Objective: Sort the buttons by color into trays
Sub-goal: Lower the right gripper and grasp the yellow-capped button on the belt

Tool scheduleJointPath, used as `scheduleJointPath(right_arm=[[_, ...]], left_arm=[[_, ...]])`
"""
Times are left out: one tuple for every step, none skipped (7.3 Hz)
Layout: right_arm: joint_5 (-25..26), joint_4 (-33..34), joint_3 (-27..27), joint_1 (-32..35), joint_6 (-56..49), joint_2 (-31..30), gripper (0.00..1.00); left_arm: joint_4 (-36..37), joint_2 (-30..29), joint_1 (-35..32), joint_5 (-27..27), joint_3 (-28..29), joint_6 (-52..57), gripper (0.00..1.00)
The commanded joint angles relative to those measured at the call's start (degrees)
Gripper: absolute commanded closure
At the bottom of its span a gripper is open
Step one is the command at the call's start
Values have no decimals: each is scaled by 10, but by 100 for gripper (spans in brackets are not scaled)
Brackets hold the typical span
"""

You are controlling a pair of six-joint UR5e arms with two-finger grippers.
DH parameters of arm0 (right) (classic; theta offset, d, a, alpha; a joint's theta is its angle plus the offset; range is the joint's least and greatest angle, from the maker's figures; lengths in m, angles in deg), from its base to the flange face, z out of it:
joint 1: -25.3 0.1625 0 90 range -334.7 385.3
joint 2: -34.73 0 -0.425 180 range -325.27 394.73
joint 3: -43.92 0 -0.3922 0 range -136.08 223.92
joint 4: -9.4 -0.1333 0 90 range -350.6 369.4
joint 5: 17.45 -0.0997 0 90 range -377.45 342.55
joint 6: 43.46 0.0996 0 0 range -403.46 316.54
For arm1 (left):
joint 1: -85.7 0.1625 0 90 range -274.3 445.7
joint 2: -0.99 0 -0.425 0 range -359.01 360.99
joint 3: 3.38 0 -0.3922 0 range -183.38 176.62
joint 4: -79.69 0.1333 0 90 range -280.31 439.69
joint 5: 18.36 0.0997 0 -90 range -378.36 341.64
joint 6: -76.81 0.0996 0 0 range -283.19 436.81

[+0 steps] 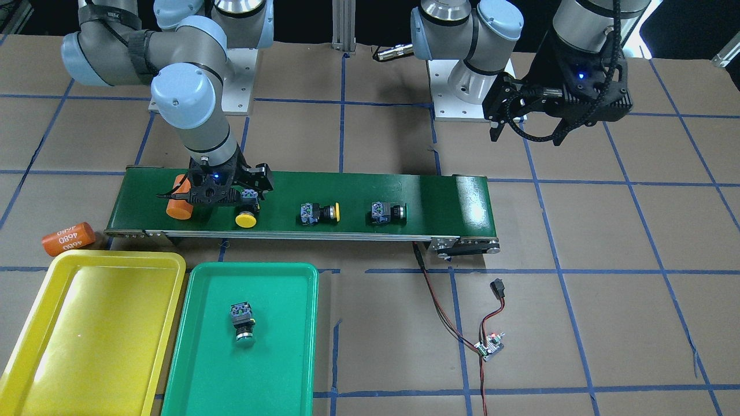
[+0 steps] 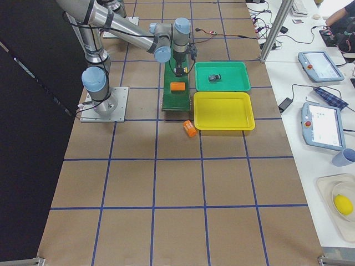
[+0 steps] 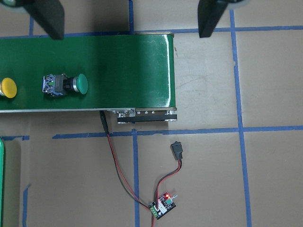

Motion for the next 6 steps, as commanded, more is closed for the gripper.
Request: scheduleJointPath(right_arm=[[3, 16, -13, 0, -3, 2, 29], [6, 16, -12, 0, -5, 2, 58], [8, 16, -11, -3, -7, 3, 78], [10, 14, -9, -4, -8, 3, 87], [12, 13, 2, -8, -11, 3, 87], [12, 13, 27, -14, -20, 4, 87]], left_arm=[[0, 0, 0, 0, -1, 2, 0], [0, 0, 0, 0, -1, 2, 0], [0, 0, 0, 0, -2, 2, 0], [0, 0, 0, 0, -2, 2, 0], [0, 0, 0, 0, -2, 2, 0], [0, 0, 0, 0, -2, 2, 0]])
